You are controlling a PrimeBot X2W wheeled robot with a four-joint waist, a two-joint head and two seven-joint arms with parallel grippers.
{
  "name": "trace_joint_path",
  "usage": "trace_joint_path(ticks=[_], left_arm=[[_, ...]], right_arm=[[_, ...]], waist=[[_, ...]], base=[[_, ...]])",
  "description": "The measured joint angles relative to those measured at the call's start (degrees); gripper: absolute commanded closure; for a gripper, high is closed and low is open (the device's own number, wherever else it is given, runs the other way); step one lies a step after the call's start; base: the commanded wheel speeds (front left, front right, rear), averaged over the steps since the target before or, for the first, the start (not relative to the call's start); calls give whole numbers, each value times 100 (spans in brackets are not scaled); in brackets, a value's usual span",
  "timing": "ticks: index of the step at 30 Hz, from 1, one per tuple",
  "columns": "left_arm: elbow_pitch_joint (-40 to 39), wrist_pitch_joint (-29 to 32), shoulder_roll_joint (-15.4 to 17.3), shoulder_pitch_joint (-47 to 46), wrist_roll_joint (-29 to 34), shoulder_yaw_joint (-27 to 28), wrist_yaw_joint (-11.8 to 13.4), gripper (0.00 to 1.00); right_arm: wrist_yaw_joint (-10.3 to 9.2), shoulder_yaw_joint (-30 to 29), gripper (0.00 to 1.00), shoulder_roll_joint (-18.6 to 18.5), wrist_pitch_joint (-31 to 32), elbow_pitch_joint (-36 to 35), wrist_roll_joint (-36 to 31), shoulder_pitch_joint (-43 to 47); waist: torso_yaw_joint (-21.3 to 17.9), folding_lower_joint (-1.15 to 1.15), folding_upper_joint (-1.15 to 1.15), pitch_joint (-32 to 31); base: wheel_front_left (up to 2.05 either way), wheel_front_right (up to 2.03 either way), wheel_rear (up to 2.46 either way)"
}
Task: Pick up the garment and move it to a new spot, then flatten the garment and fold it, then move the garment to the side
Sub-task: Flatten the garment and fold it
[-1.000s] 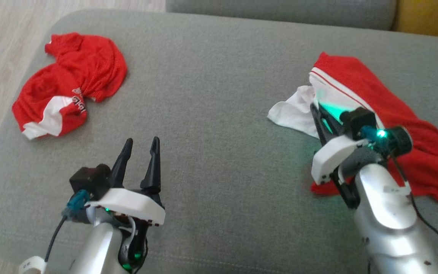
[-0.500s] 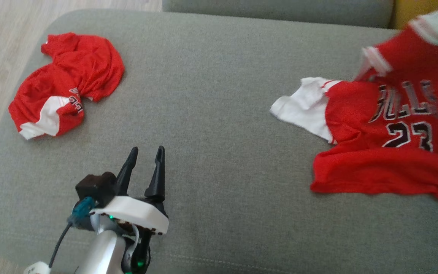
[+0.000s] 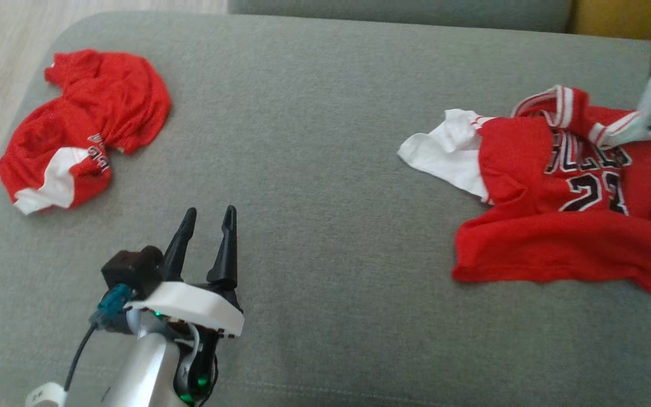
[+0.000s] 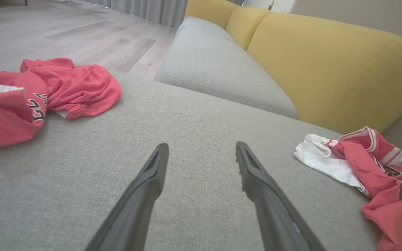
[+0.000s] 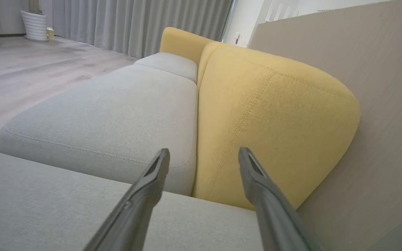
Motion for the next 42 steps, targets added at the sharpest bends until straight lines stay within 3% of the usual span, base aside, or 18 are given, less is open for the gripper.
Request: trace_joint_path(ticks=[6, 11, 16, 25, 34, 42], left_arm=[[0, 0, -3, 4, 51, 69, -1, 0], [-2, 0, -3, 46, 51, 148, 43, 0], [-8, 0, -3, 259, 51, 191, 70, 0], [-100, 0, -2, 542, 49, 286, 114, 0], [-144, 0, -2, 569, 49, 264, 116, 0], [-145, 0, -1, 552, 49, 180, 109, 0]], right_arm=[[0, 301, 0, 443, -357, -32, 477, 369], [0, 715, 0, 792, -509, -530, 940, 1010], [0, 1015, 0, 1094, -491, -1478, 1392, 2408], [0, 1459, 0, 1204, -200, -2703, 2079, 4334], [0, 1806, 0, 1233, 140, -3179, 2092, 4513], [0, 2450, 0, 1234, 731, -2862, 1990, 4513]], waist=[[-254, 0, 0, -209], [-430, 0, 0, -453], [-598, 0, 0, -767], [-785, -1, 0, -1017], [-758, -1, 0, -958], [-605, 0, 0, -718]], base=[[0, 0, 0], [0, 0, 0], [0, 0, 0], [0, 0, 0], [0, 0, 0], [0, 0, 0]])
